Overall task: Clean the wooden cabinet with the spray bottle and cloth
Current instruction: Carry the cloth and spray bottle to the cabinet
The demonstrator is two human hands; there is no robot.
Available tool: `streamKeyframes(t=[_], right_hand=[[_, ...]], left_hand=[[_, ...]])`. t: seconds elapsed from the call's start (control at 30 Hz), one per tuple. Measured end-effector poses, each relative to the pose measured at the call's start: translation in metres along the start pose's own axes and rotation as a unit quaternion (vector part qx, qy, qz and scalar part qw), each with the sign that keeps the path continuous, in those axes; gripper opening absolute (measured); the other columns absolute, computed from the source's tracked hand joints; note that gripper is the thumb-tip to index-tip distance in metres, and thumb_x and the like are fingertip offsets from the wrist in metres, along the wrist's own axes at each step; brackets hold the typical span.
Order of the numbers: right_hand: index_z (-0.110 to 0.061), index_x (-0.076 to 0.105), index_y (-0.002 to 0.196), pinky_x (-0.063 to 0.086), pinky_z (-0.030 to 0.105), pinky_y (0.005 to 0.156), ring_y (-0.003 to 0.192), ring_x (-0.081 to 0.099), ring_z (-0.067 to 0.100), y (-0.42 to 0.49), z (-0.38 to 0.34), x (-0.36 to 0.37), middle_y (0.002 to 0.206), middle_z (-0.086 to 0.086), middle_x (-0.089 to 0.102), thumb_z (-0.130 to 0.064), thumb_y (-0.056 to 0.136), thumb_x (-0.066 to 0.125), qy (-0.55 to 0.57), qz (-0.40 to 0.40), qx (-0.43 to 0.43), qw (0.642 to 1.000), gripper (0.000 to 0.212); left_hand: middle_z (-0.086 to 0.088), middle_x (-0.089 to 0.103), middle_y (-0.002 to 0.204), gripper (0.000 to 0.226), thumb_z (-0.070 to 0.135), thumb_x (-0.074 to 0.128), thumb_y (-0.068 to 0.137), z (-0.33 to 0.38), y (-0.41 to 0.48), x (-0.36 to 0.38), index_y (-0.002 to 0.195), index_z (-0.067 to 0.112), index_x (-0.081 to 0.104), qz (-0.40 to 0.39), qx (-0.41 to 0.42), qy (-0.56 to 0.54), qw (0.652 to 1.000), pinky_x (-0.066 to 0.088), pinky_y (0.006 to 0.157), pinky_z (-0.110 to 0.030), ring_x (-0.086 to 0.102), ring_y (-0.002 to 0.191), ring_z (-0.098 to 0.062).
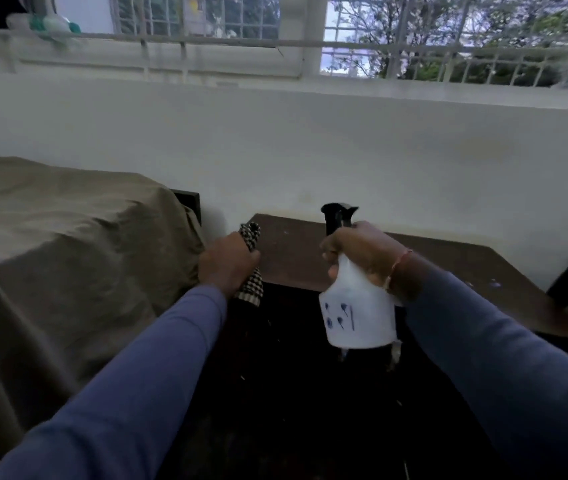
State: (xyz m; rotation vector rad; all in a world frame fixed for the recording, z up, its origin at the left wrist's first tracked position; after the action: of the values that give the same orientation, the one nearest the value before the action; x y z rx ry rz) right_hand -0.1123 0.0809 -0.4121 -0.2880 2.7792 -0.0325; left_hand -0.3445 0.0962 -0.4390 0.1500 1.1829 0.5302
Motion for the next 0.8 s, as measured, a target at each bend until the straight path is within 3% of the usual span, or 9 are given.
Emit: streamKeyframes(t=[0.07, 0.2, 0.3, 0.47, 0.57, 0.8], right_hand=[[0.003, 0.058, 0.083, 0.05, 0.037, 0.058, 0.049, 0.057, 0.025, -0.036, 0.035, -0.024, 0.071, 0.016, 0.052, 0.002, 0.077, 0.058, -0.008, 0.011, 0.014, 1.0, 0.006], [0.001, 0.052, 0.09, 0.046, 0.039, 0.06, 0.063, 0.05, 0.029, -0.091, 0.086, -0.07, 0.077, 0.017, 0.048, 0.007, 0.078, 0.056, -0.051, 0.035, 0.05, 0.997, 0.015], [-0.001, 0.049, 0.084, 0.046, 0.037, 0.058, 0.057, 0.053, 0.028, -0.108, 0.1, -0.088, 0.071, 0.016, 0.048, 0.009, 0.075, 0.054, -0.066, 0.06, 0.068, 0.994, 0.015], [-0.006, 0.048, 0.073, 0.045, 0.039, 0.061, 0.06, 0.055, 0.03, -0.096, 0.091, -0.089, 0.067, 0.013, 0.049, 0.007, 0.069, 0.056, -0.072, 0.071, 0.064, 0.993, 0.015], [0.0, 0.054, 0.074, 0.05, 0.041, 0.061, 0.059, 0.057, 0.031, -0.08, 0.071, -0.094, 0.064, 0.015, 0.054, 0.005, 0.072, 0.057, -0.053, 0.086, 0.045, 0.994, 0.006], [-0.002, 0.058, 0.068, 0.05, 0.026, 0.047, 0.041, 0.059, 0.024, -0.03, -0.002, -0.107, 0.056, 0.014, 0.058, 0.003, 0.072, 0.05, -0.012, 0.107, 0.006, 0.994, 0.01]], left_hand=[[-0.019, 0.067, 0.111, 0.04, 0.042, 0.055, 0.088, 0.003, -0.002, -0.004, 0.108, 0.008, 0.062, 0.006, 0.018, 0.008, 1.0, 0.05, 0.081, -0.039, 0.064, 0.103, -0.039], [-0.018, 0.069, 0.101, 0.045, 0.05, 0.053, 0.089, 0.037, -0.014, -0.025, 0.108, 0.009, 0.059, 0.066, 0.11, 0.042, 0.991, 0.052, 0.075, -0.042, 0.066, 0.093, -0.041], [-0.016, 0.069, 0.101, 0.049, 0.056, 0.051, 0.086, 0.084, -0.03, -0.03, 0.109, 0.013, 0.062, 0.064, 0.157, 0.008, 0.985, 0.054, 0.075, -0.041, 0.067, 0.091, -0.04], [-0.013, 0.071, 0.102, 0.043, 0.051, 0.054, 0.086, 0.154, -0.058, 0.0, 0.105, 0.014, 0.065, 0.003, 0.179, -0.014, 0.984, 0.052, 0.077, -0.038, 0.067, 0.096, -0.036], [-0.013, 0.071, 0.104, 0.044, 0.052, 0.053, 0.087, 0.162, -0.066, 0.032, 0.104, 0.013, 0.066, -0.04, 0.154, -0.022, 0.987, 0.051, 0.078, -0.037, 0.067, 0.098, -0.036], [-0.013, 0.07, 0.103, 0.049, 0.057, 0.044, 0.086, 0.155, -0.063, 0.041, 0.104, 0.015, 0.062, -0.03, 0.14, -0.012, 0.99, 0.049, 0.075, -0.038, 0.066, 0.097, -0.037]])
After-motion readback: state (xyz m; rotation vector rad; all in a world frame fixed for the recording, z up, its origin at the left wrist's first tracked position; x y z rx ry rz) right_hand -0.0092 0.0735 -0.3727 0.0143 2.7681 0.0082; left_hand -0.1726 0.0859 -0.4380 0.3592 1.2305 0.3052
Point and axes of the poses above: each hand's wrist, its own y-axis towards the middle knuckle, its own x-axis out of the palm, z = x × y, the point moved 10 cm from there along y, towards the middle knuckle
